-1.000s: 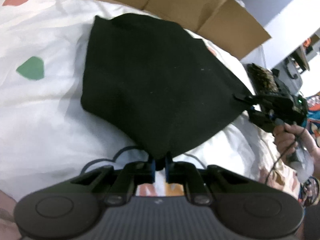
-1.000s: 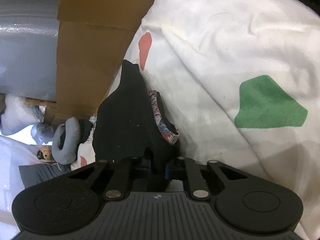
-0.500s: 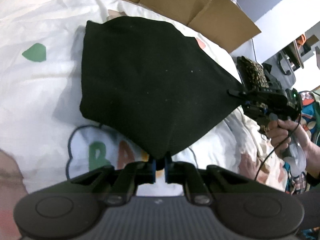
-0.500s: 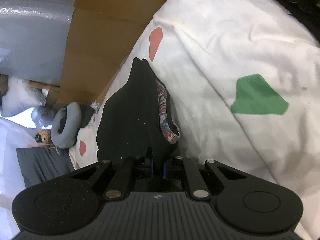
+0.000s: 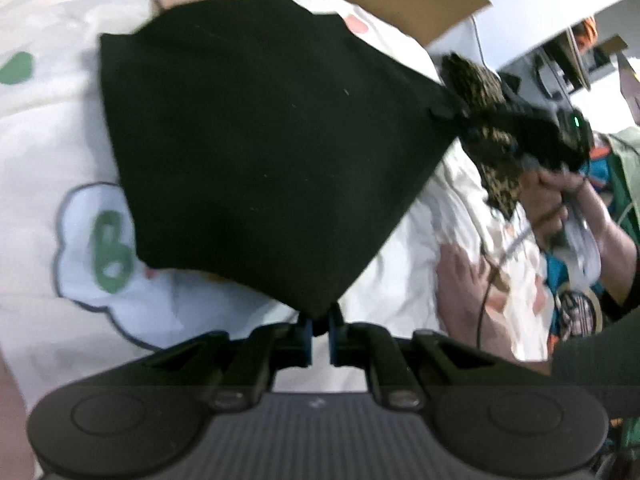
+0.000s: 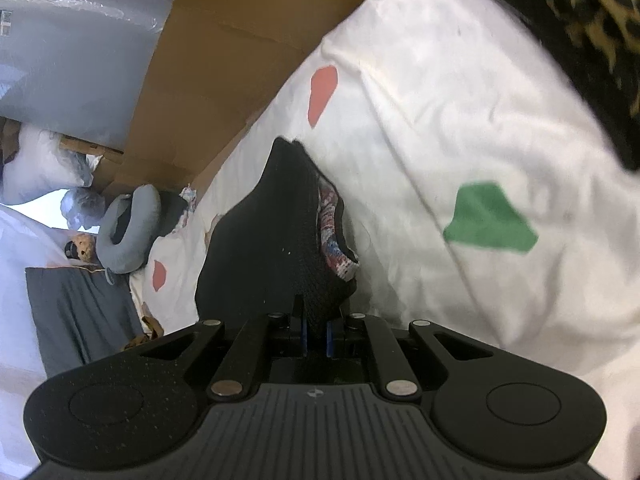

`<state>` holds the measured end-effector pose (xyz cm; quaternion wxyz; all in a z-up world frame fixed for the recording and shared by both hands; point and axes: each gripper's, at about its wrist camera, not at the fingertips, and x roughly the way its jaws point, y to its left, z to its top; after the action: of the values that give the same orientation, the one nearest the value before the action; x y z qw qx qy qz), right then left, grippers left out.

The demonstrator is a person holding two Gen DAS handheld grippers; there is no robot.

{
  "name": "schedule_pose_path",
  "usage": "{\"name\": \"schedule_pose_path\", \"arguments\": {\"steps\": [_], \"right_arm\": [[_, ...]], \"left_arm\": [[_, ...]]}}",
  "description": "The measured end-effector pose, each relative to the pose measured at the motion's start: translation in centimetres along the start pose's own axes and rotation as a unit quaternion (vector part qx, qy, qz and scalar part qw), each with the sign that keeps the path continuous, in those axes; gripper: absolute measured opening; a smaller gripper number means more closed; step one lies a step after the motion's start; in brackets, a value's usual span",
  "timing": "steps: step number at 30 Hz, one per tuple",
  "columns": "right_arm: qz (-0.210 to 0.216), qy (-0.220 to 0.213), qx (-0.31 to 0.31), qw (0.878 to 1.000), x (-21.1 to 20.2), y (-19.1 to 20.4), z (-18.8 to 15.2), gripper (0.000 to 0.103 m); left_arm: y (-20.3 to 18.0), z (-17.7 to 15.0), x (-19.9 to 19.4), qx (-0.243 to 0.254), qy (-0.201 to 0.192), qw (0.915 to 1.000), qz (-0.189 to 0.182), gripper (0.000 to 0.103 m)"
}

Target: Fold clothes

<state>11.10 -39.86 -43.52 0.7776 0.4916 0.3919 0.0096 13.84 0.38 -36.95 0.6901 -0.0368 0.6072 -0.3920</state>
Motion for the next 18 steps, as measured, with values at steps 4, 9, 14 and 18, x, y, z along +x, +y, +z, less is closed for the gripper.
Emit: {"name": "schedule_pose_path", "arguments": {"steps": [4,9,14,18], "right_arm": [[-0.006,-0.010,-0.010,1.000,-0.2,0.1,1.2,0.006],[-0.011,-0.020,-0.024,0.999,-0.3,0.2,2.7,0.006],[-0.017,-0.023,-0.032,0.999,0.0,0.0,4.2,0.006],[-0.019,-0.025,-0.037,0.999,0.1,-0.1,5.2,0.005]], "left_arm": [[-1.0,0.0,1.2,0.011,0.017,0.9997,-0.014,0.007],[-2.1,0.6,2.8,0.001,0.038,0.9992,-0.014,0.006],[-3.1,1.2,4.3,-0.017,0.052,0.9984,-0.012,0.006],[-3.7,1.6,5.5,-0.058,0.077,0.9952,0.018,0.006]]}}
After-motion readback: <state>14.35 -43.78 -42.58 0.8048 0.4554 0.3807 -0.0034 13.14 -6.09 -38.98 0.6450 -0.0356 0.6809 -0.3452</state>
